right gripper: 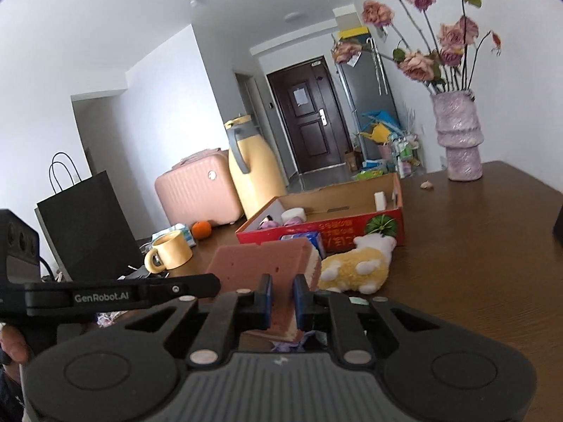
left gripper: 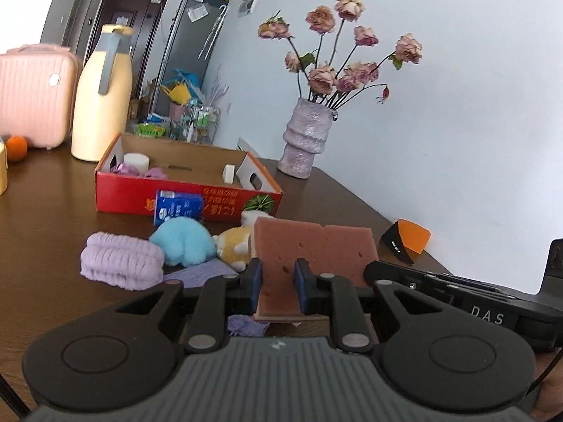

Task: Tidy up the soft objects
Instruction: 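Lower the brown sponge into the cardboard box and open both grippers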

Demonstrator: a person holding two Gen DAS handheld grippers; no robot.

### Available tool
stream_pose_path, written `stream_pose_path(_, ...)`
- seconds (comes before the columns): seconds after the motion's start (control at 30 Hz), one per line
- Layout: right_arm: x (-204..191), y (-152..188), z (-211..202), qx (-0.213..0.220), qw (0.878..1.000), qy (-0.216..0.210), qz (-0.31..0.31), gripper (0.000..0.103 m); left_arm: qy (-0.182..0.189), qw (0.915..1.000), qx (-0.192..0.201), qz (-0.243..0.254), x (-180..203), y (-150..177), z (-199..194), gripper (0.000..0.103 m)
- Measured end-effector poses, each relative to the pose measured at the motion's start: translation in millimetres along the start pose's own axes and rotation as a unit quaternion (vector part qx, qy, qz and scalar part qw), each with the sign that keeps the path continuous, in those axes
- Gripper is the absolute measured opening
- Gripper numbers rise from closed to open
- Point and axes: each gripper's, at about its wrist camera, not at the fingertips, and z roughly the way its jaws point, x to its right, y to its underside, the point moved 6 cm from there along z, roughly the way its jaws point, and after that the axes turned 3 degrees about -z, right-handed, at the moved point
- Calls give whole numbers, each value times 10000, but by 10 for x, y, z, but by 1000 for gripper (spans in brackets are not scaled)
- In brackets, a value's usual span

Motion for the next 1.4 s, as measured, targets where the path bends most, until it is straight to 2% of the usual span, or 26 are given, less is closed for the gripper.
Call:
stream_pose_path(0.2, 37, -6, -54, 117, 9999, 49, -1, 12, 61, 10000, 5, 7, 66, -51, 57, 20)
stream_pose_path(0.33, 73, -110, -17, 166, 9997, 115, -122, 12, 116, 9997, 177, 106, 83, -296, 198, 20)
stream_pose_path(0.47, 177, -462, 196, 268, 9988, 227, -328, 12, 94, 9988, 366, 300, 86, -756, 501, 20)
stream_pose_path(0.53, 261, -720, 372, 298, 9984, 264, -412, 12, 167, 9992, 304, 210, 15, -1020, 724, 20)
stream_pose_path(0.67, 507, -1247, 853, 148, 9990, 176, -377, 12, 172, 9998, 43, -12, -233, -1526, 1294, 20)
stream_pose_path(0.77, 784, -1546, 1380, -212, 9994, 139, -232, 12, 29, 9992, -328, -218, -467, -1723, 1821, 20)
stream_pose_path(0.9, 1132, -1675, 2068, -849, 9961, 236, 15, 12, -166, 9935, -908, -672, -798, -1741, 2485, 20)
stream_pose_path(1.1, 1558, -1420, 2907, -1758, 9827, 505, 282, 12, -405, 9844, -1475, -869, -1097, -1503, 3081, 20)
stream_pose_path(1.23, 1669, -1240, 3169, -2058, 9762, 630, 266, 13, -547, 9804, -1722, -780, -1137, -1291, 3272, 20)
stream_pose_path(1.4, 1727, -1079, 3268, -2299, 9689, 919, -23, 21, -569, 9770, -1920, -726, -1124, -1191, 3393, 22)
